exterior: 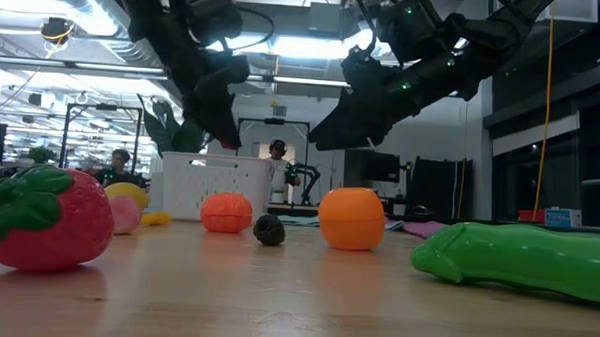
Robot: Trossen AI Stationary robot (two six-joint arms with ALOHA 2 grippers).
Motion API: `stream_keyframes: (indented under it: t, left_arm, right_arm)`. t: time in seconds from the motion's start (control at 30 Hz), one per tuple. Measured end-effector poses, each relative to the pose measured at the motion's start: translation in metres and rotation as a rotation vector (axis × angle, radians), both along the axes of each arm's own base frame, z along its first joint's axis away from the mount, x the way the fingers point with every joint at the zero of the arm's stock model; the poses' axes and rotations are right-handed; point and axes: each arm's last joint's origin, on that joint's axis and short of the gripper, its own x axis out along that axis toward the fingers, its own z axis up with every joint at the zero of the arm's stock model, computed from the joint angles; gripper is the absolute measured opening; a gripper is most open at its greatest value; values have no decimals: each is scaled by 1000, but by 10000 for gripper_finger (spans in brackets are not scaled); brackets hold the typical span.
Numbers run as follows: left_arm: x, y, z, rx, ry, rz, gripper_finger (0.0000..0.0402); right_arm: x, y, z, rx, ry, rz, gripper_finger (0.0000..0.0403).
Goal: Pick and placing Produce into tupperware
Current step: Put the red raspberry into the white basket
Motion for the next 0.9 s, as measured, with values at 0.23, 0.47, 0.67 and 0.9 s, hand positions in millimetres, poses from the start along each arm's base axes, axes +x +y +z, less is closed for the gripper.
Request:
stream_keyframes:
  t: [0.23,0.47,0.67,0.9]
  left_arm:
    - [0,0,-5,-13,29,4,77]
    - [8,5,-27,-41,105,11,81]
    - [14,9,-41,-55,144,16,77]
    - [14,8,-43,-73,149,6,105]
  right_arm:
    - [0,0,0,1,0,-1,267]
    - [0,0,0,0,0,0,267]
    - [0,0,0,-2,2,1,267]
    - [0,0,0,-2,6,2,267]
